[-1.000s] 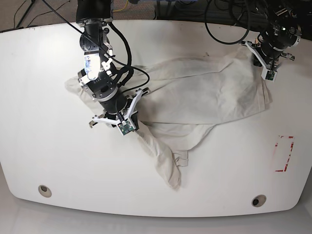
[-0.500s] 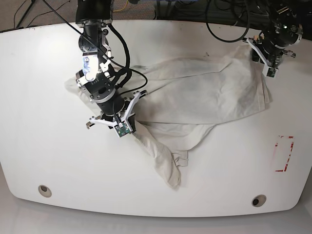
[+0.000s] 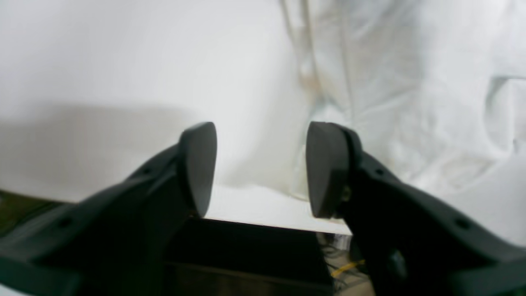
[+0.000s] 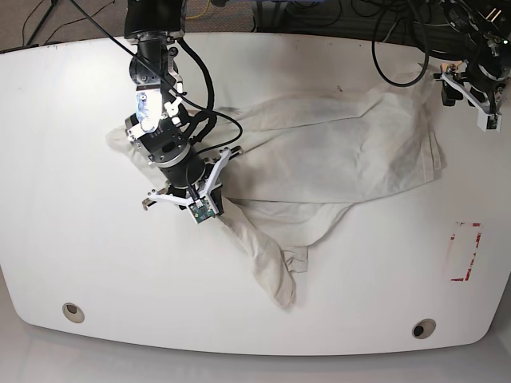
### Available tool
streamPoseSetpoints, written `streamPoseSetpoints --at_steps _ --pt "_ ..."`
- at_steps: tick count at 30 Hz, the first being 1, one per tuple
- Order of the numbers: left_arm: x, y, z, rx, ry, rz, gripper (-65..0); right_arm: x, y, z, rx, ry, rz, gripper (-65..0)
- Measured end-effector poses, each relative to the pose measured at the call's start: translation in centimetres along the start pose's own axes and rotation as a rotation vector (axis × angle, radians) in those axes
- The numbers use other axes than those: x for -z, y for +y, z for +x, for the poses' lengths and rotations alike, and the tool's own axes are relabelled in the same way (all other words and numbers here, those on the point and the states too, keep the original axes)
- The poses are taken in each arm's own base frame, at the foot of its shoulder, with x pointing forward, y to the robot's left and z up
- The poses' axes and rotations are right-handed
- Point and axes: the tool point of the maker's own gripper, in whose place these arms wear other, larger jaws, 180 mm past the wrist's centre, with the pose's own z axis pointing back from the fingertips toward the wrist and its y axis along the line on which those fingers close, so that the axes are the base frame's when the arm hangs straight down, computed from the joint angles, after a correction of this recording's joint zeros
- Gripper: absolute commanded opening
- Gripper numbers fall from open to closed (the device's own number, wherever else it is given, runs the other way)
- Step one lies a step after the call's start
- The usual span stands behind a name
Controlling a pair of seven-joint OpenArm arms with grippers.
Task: Layout the t-shirt on the table in an organized manner, then fold the t-shirt properly
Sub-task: 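Move the left gripper to the shirt's opposite edge and pinch it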
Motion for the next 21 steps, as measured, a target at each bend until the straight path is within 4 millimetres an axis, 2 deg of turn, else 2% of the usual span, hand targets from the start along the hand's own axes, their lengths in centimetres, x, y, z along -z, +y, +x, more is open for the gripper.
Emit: streamPoseSetpoints --at_steps 5,11,21 --pt "0.4 -1.3 0.0 -0.001 -0.009 -0.063 -31.2 0.0 0.2 0.1 0.0 -0.003 0.004 -65.0" --pt "1.0 -3.1 -1.7 0.016 0.05 -0.123 -31.2 0.3 0.3 -0.4 0.003 0.01 0.011 -65.0" --pt "1.5 -5.4 -2.8 0.07 0.091 -0.186 -31.2 0.4 0.4 -0.7 0.006 0.018 0.014 -65.0"
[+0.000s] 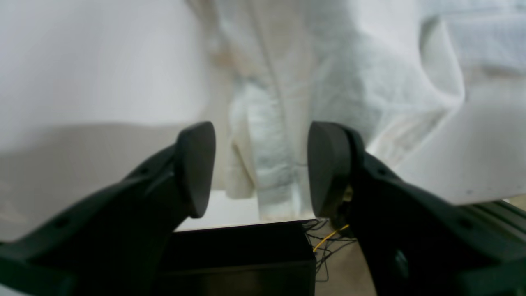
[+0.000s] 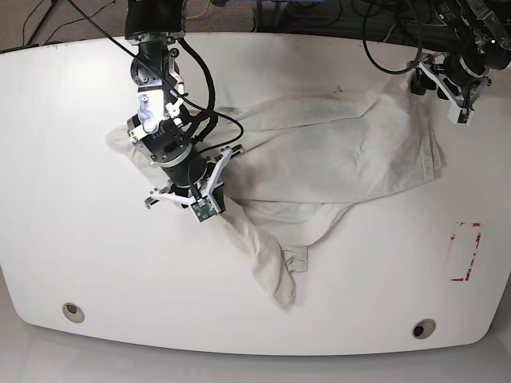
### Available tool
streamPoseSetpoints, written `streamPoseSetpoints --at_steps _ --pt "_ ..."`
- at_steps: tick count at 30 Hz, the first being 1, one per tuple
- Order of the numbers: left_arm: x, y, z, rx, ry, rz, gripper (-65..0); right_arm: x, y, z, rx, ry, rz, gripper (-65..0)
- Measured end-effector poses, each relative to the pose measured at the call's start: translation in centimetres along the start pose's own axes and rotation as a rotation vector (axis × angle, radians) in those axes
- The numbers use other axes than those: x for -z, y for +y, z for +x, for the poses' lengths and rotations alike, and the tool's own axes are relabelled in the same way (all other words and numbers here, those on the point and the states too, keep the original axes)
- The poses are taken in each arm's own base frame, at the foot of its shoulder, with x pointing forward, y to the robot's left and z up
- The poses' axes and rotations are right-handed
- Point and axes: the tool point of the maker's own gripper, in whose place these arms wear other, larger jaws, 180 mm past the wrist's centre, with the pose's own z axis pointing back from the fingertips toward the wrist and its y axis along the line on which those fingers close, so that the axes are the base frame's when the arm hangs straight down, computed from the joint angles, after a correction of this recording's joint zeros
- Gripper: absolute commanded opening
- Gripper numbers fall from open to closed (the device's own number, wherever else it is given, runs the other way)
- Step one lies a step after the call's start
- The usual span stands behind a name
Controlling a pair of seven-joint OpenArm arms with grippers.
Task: Layout the t-shirt on the table in an organized manner, then fold the t-shirt properly
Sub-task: 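Move the left gripper to the shirt's opposite edge and pinch it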
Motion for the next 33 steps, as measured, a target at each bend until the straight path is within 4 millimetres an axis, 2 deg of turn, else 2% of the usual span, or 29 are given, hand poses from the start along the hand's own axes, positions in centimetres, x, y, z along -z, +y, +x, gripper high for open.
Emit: streamPoseSetpoints --at_steps 8,13,15,20,27,29,33 --pt "1.1 -0.5 -0.8 0.017 0.046 -0.023 -31.5 0.0 0.0 0.0 0.0 0.0 0.0 -65.0" --pt "2.2 -0.5 -2.5 -0.021 0.097 -0.049 -32.4 0.0 0.0 0.0 0.0 0.001 0.001 -65.0" --pt "2.6 -0.5 -3.1 -0.036 0.115 -0.062 -35.7 0.0 0.0 0.0 0.0 0.0 0.001 -65.0" --pt "3.1 -0.2 -2.7 -0.028 0.113 -0.078 -48.6 0.0 -0.1 -0.1 0.002 0.002 -0.003 -65.0" --pt "3.7 -0.7 -2.0 -0.022 0.098 -0.099 -61.7 0.0 -0.1 -0.1 0.003 0.001 -0.003 -65.0" --pt "3.6 -0.9 -1.9 -0.021 0.095 -0.098 -64.9 0.0 -0.1 -0.1 0.003 0.002 -0.003 -65.0" --pt "3.1 -0.7 -1.9 0.0 0.108 -0.077 -65.0 0.0 -0.1 -0.1 0.002 0.001 -0.003 -65.0"
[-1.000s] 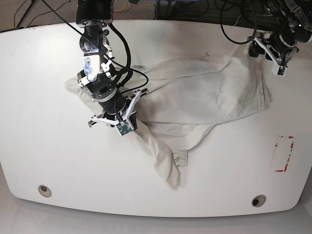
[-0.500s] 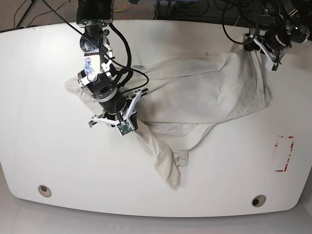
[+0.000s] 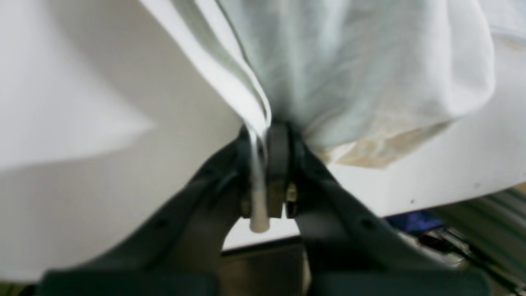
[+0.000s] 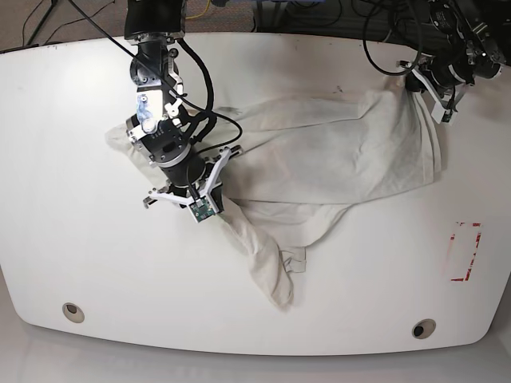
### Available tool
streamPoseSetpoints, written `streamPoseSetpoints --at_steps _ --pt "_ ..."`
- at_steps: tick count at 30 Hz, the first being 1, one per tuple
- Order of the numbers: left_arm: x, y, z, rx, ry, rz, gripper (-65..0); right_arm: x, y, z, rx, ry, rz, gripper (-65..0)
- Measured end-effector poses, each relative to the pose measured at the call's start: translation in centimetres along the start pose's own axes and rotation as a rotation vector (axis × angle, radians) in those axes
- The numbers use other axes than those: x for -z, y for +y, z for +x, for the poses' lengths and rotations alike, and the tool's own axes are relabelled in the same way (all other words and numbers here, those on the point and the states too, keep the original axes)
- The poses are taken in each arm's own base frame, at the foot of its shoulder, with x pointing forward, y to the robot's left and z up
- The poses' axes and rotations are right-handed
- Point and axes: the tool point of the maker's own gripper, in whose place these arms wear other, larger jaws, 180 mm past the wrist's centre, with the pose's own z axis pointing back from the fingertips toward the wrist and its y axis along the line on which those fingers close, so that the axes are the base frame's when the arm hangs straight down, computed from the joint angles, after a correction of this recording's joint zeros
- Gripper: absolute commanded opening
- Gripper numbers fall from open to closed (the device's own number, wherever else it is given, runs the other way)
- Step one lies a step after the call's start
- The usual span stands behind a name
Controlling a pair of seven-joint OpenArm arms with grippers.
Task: Layout the t-shirt on the table in an organized manner, then fold the t-shirt properly
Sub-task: 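Move the left gripper to the shirt's opposite edge and pinch it, then lift the shirt with both grippers and swing it across the table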
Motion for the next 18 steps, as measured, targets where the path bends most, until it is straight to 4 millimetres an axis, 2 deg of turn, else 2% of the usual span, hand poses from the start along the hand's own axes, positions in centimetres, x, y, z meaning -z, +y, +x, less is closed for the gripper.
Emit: streamPoseSetpoints --at_steps 11,14,18 --pt "-3.3 0.7 3.4 0.104 -0.096 0.092 -65.0 0.0 -0.4 0.6 -0.004 -0.012 -0.008 -65.0" --pt "-4.6 1.8 4.9 0.125 -0.129 0.144 -65.0 0.1 -1.6 1.6 0.0 -0.031 -0.032 -65.0" --pt "-5.6 3.1 6.8 0.127 -0.157 0.186 -65.0 0.0 -4.7 3.6 0.019 -0.08 -0.102 -65.0"
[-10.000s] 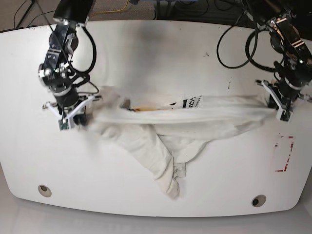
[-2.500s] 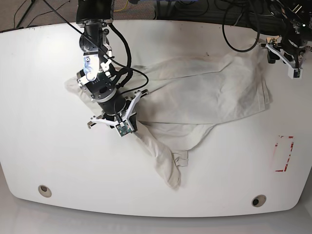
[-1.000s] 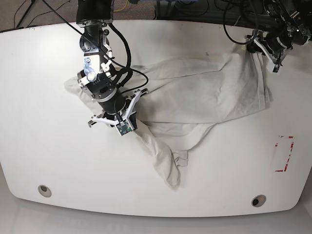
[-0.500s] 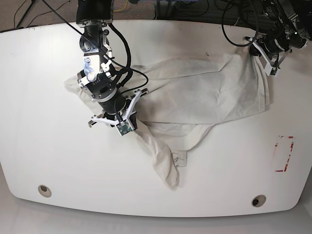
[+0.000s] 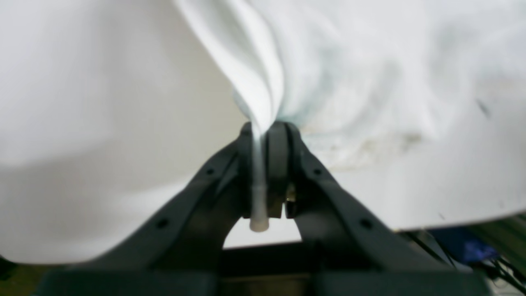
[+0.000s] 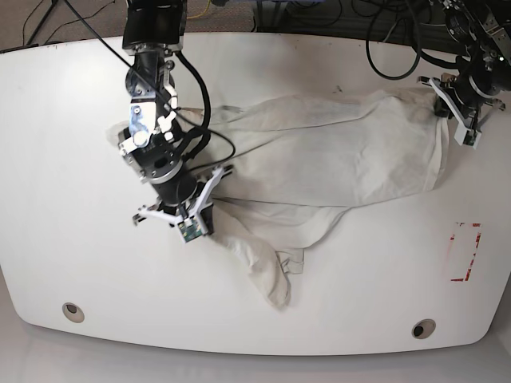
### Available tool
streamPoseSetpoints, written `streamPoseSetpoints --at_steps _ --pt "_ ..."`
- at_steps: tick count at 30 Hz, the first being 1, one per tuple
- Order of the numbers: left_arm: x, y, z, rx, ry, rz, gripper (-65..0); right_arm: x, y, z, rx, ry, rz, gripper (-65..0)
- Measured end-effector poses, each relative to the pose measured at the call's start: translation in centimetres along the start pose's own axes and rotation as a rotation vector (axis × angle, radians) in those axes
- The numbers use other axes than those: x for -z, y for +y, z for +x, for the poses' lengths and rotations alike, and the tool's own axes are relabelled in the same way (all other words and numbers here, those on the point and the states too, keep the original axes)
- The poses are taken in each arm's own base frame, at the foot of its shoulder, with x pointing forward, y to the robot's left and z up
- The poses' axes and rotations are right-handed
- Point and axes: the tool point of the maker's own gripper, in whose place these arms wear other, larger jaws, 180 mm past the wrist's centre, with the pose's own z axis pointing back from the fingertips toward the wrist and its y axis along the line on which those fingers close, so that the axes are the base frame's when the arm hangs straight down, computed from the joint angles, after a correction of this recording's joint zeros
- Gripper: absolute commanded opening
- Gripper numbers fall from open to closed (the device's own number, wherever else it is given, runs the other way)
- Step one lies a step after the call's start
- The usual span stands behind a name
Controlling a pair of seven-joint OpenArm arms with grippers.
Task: Layout the t-shirt on the table in an organized manner, then fold the t-shirt properly
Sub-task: 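Lift the shirt with both grippers and swing it across the table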
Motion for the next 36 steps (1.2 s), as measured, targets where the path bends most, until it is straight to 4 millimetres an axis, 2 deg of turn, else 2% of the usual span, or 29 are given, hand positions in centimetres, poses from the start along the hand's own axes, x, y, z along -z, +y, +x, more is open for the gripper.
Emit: streamPoseSetpoints --at_steps 4,9,14,20,26,31,36 --pt "-0.8 2.1 2.5 0.007 -0.045 0.052 -65.0 0.5 -2.5 1.6 0.006 -0.026 -0.05 -65.0" --pt "-2.1 4.4 7.2 0.029 -0.154 0.115 -65.0 1.5 -5.1 3.4 0.006 -0.041 -0.1 -65.0" --pt "-3.6 5.6 12.0 0.037 -0.276 0.154 -65.0 2.4 -7.1 6.3 -0.01 -0.089 -0.106 -65.0" --pt "-6.0 5.9 18.4 0.088 -0.419 0.176 -65.0 3.1 -10.5 9.0 -0.033 -0.103 -0.159 -65.0" --pt "-9.6 5.9 24.6 0.156 -0.576 0.207 -65.0 3.5 -13.5 12.9 -0.053 -0.144 -0.198 -65.0" --pt "-13.0 5.9 28.7 0.172 -0.702 0.229 -65.0 3.0 -16.7 17.1 -0.068 -0.196 -0.234 -65.0" --pt "-15.8 6.8 31.4 0.151 -0.793 0.246 -65.0 2.2 -20.6 20.2 -0.071 -0.204 -0.29 -65.0"
